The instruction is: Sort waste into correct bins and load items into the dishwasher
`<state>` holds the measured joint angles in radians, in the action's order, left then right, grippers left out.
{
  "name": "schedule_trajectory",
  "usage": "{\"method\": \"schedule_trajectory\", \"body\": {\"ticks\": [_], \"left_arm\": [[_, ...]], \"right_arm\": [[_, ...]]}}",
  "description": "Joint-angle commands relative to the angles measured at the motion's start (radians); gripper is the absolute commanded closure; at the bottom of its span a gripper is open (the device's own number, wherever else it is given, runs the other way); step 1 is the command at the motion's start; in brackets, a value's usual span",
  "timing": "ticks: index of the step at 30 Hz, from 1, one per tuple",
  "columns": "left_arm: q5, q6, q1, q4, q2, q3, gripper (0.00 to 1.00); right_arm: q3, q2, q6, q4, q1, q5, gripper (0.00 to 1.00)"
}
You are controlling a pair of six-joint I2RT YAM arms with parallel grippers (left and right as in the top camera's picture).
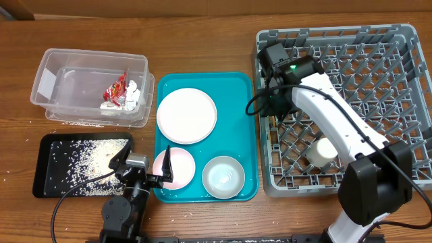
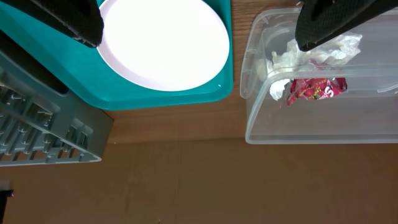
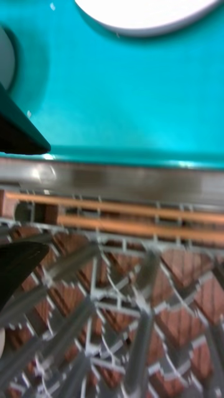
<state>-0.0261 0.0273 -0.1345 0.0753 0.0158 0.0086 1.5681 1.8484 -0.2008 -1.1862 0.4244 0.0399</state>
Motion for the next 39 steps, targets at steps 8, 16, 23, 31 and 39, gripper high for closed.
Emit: {"method": "schedule_trajectory", "body": {"ticks": [8, 16, 23, 31, 39], "left_arm": [[0.003, 0.018, 0.011, 0.002, -0.005, -0.004, 0.00], [0.003, 0.018, 0.011, 0.002, -0.005, -0.004, 0.00], [0.003, 0.018, 0.011, 0.002, -0.005, -0.004, 0.00], [0.003, 0.018, 0.011, 0.002, -0.005, -0.004, 0.00], [0.003, 0.018, 0.011, 0.002, -0.005, -0.004, 0.00]], "right_arm": [[-0.024, -0.152, 0.099, -0.076, 0.299, -0.128, 0.46], [-0.305, -0.152, 0.105, 0.060, 0.401, -0.119, 0.43], [-0.483, -0.152, 0.103, 0.258, 0.371, -0.097, 0.43], [-0.490, -0.152, 0.100, 0.284, 0.369, -0.098, 0.87], [-0.388, -0.156, 0.085, 0.253, 0.350, -0.093, 0.96]]}}
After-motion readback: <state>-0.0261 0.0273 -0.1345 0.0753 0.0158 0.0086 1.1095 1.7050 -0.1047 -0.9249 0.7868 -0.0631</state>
